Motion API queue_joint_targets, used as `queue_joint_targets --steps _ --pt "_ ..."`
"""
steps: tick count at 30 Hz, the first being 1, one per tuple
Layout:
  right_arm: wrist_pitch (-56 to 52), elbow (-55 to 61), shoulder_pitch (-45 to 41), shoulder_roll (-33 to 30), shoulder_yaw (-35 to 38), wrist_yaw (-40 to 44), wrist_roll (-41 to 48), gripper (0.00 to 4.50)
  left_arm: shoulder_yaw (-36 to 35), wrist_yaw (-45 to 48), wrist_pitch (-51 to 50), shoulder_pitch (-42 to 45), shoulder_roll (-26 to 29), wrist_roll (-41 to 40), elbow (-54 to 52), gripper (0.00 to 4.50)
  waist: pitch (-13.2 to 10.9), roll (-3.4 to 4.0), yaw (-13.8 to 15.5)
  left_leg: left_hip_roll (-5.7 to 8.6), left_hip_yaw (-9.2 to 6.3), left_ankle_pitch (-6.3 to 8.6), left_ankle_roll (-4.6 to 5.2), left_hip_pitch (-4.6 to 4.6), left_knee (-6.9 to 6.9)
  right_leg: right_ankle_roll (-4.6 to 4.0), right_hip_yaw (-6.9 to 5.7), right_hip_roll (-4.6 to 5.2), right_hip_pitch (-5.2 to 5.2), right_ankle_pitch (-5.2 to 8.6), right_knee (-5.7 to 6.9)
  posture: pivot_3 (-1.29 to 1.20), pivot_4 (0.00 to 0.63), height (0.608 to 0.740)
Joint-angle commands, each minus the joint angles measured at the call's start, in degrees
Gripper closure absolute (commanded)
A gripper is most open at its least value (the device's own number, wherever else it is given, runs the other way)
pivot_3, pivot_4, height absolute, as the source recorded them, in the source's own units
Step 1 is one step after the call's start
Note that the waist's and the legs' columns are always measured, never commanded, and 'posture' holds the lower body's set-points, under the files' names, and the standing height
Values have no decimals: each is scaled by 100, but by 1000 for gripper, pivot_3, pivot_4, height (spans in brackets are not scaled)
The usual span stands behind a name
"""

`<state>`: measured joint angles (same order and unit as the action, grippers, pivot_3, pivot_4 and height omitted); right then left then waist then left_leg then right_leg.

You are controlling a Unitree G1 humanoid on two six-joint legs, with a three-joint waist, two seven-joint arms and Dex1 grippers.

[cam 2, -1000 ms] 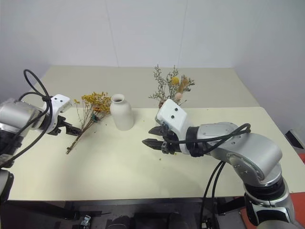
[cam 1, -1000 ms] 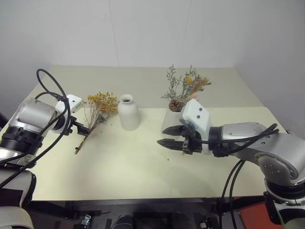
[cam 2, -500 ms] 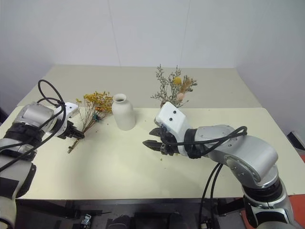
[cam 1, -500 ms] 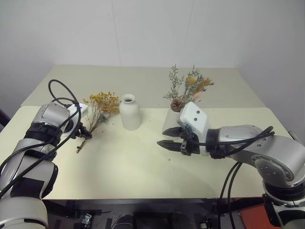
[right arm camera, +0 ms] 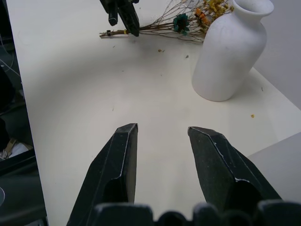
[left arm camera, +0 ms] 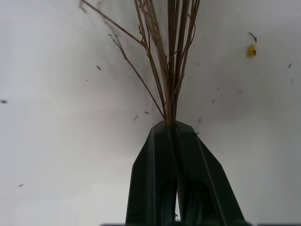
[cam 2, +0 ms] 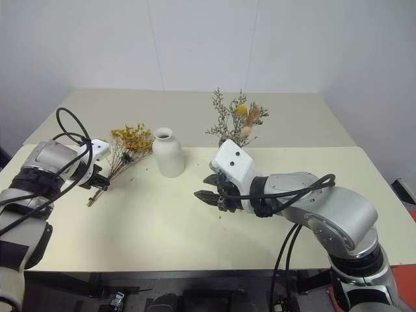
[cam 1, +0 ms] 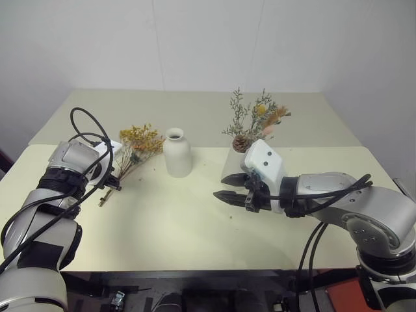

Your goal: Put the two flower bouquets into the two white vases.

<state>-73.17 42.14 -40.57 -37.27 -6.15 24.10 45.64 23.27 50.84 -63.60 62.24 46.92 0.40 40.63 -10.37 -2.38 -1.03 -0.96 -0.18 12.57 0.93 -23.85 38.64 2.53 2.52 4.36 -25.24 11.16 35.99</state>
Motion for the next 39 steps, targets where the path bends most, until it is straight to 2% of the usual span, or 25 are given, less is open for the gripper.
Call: queue_joint_targets --steps 1,10,17,20,22,26,30,35,39 --pt "32 99 5 30 87 -63 -31 2299 -395 -267 23 13 147 100 -356 4453 0 0 6 0 0 0 0 0 0 0 0 0 0 0 0 0 150 740" --pt "155 67 64 44 71 -86 -140 2299 -1427 -1112 -65 121 116 24 -1415 4453 0 0 13 1 -3 0 0 -3 4 -4 -3 2 1 -3 1 0 150 740" --pt "314 93 117 148 33 -163 -367 2299 -2975 -1376 567 -307 -173 -722 -2178 4453 0 0 0 0 -2 0 0 1 6 -8 -1 3 1 -6 6 0 150 740" --pt "343 110 155 233 69 -248 -444 2299 -3586 -1464 1527 -608 -380 -1049 -2480 4453 0 0 -9 -1 -2 0 0 4 7 -10 -2 2 1 -7 9 0 150 740" --pt "334 132 181 283 77 -317 -507 2299 -3889 -1335 2651 -789 -525 -1243 -2537 4453 0 0 5 -1 -2 0 0 3 8 -13 -2 3 2 -9 8 0 150 740" --pt "348 205 291 430 97 -490 -619 2299 -4163 -1357 3523 -338 -730 -1533 -1787 4453 3 -4 41 2 -2 0 -1 0 10 -15 -4 6 3 -11 7 0 150 740" --pt "321 289 393 690 119 -704 -700 2299 -4249 -593 4597 103 -956 -1901 -705 4453 5 -7 48 5 -4 0 0 3 15 -12 -9 6 13 -13 2 0 150 740" --pt "301 417 484 854 83 -970 -875 2299 -4332 1033 5267 693 -1292 -2434 689 4453 5 -7 27 6 -3 0 0 1 16 -11 -11 5 14 -13 0 0 150 740" --pt "276 511 540 958 64 -1121 -990 2299 -4140 2063 5705 865 -1395 -2361 1445 4453 5 -7 -13 5 -3 0 0 -1 15 -11 -10 4 12 -13 0 0 150 740"
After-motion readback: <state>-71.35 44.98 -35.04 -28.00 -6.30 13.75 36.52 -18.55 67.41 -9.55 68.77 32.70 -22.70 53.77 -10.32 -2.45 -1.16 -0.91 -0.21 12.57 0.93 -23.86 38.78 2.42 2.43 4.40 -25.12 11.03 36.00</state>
